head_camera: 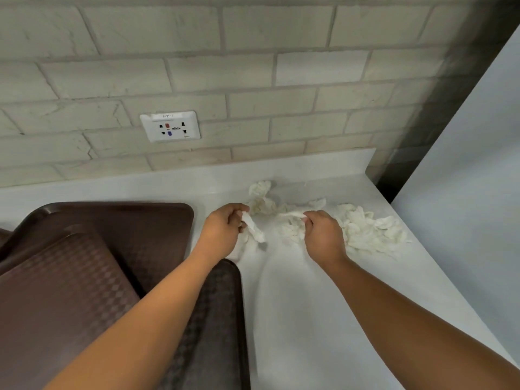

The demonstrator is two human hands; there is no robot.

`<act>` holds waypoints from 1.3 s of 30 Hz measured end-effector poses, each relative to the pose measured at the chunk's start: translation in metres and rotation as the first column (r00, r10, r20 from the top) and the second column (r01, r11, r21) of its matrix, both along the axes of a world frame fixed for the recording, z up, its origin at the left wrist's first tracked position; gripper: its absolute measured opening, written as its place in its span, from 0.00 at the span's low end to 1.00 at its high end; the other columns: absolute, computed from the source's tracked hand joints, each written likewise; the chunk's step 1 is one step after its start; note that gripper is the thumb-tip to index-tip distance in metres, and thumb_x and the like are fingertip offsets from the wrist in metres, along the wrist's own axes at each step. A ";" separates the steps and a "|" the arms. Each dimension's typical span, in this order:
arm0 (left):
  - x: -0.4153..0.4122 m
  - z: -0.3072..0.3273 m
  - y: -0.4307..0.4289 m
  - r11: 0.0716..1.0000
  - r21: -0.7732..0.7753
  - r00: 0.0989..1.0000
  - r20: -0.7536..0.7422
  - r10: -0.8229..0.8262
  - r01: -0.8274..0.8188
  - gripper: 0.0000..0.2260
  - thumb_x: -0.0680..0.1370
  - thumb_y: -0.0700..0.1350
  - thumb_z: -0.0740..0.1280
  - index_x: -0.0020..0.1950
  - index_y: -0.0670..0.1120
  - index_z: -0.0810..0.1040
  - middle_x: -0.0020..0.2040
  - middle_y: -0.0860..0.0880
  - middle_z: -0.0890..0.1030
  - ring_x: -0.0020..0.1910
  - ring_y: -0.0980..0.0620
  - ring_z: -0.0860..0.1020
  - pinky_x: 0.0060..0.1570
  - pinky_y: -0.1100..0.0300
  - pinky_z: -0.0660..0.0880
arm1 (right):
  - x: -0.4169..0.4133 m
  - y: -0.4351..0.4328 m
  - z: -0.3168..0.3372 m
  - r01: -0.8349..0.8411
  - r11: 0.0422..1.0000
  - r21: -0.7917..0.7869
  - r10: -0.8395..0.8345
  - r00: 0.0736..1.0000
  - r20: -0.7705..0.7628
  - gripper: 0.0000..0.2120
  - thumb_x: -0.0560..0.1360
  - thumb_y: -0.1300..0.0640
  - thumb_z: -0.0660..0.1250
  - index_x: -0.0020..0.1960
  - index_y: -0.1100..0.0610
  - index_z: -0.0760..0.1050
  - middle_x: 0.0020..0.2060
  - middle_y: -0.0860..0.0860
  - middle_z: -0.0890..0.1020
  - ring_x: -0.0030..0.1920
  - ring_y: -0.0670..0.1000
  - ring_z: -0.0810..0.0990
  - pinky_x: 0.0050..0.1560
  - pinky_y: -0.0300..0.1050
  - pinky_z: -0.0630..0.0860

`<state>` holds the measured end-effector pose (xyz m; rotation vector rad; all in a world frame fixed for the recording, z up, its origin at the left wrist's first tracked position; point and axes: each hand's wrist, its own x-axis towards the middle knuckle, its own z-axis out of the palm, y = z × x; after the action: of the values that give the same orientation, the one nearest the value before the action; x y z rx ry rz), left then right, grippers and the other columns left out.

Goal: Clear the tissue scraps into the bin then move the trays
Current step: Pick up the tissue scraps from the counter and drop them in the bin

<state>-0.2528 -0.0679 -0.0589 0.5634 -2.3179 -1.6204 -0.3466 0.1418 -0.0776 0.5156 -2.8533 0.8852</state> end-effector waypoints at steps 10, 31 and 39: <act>0.011 0.035 0.049 0.995 -0.015 0.993 0.058 -0.100 0.101 0.14 0.76 0.49 0.72 0.44 0.48 0.66 0.40 0.49 0.74 0.29 0.51 0.73 0.27 0.57 0.70 | 0.032 0.037 0.082 0.046 0.808 -0.587 0.085 0.977 0.194 0.19 0.81 0.45 0.58 0.38 0.57 0.69 0.29 0.46 0.70 0.31 0.48 0.69 0.36 0.50 0.71; 0.122 0.055 0.353 0.877 0.221 0.880 0.122 -0.460 0.427 0.25 0.79 0.63 0.62 0.30 0.48 0.63 0.27 0.50 0.66 0.25 0.51 0.63 0.27 0.61 0.60 | 0.222 0.327 0.083 0.350 0.638 -0.686 -0.177 0.933 0.312 0.09 0.80 0.55 0.63 0.45 0.53 0.81 0.28 0.40 0.75 0.26 0.41 0.69 0.31 0.37 0.66; 0.179 -0.022 0.440 0.868 0.221 0.836 0.245 -0.491 0.444 0.24 0.79 0.64 0.61 0.35 0.46 0.64 0.28 0.46 0.66 0.24 0.50 0.66 0.24 0.60 0.63 | 0.302 0.409 -0.024 0.621 0.508 -0.597 -0.292 0.776 0.559 0.20 0.78 0.58 0.63 0.28 0.52 0.65 0.25 0.48 0.67 0.28 0.47 0.65 0.31 0.42 0.62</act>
<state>-0.0734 0.3720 -0.0805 0.2867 -2.7249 -2.0741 -0.0446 0.5503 -0.1012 -0.5952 -2.2783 2.0483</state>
